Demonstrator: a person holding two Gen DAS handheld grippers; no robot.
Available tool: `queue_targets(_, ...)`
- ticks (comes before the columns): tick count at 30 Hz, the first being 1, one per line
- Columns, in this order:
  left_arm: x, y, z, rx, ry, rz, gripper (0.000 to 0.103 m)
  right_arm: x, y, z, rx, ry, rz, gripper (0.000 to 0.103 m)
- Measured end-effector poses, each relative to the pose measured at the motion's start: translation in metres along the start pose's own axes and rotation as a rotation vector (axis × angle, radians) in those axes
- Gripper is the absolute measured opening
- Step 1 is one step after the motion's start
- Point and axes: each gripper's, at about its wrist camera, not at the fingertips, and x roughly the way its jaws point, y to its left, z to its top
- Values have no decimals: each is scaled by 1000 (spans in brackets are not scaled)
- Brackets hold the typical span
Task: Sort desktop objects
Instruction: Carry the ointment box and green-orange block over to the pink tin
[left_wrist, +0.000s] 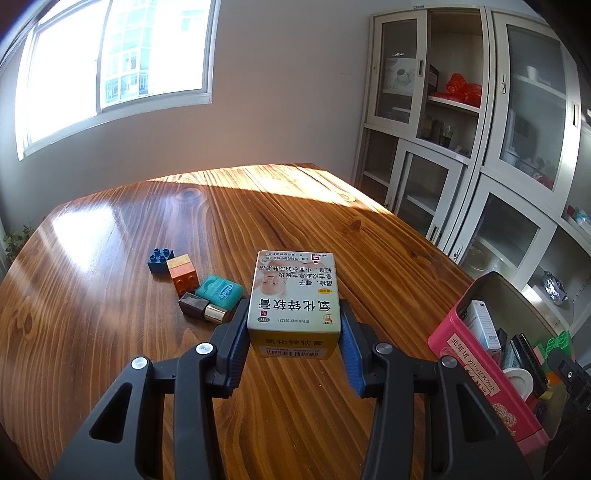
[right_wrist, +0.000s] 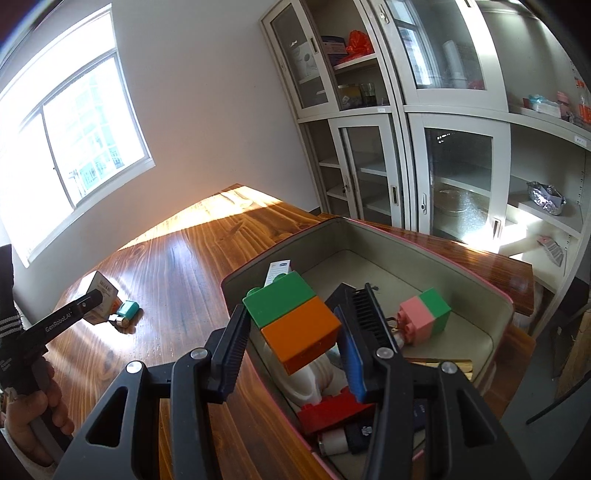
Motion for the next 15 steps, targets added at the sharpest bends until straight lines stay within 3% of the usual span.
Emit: queue_targets(15,-3,-76,0,101,23,-114,48,-4,-48,2,65,-16,-34,51)
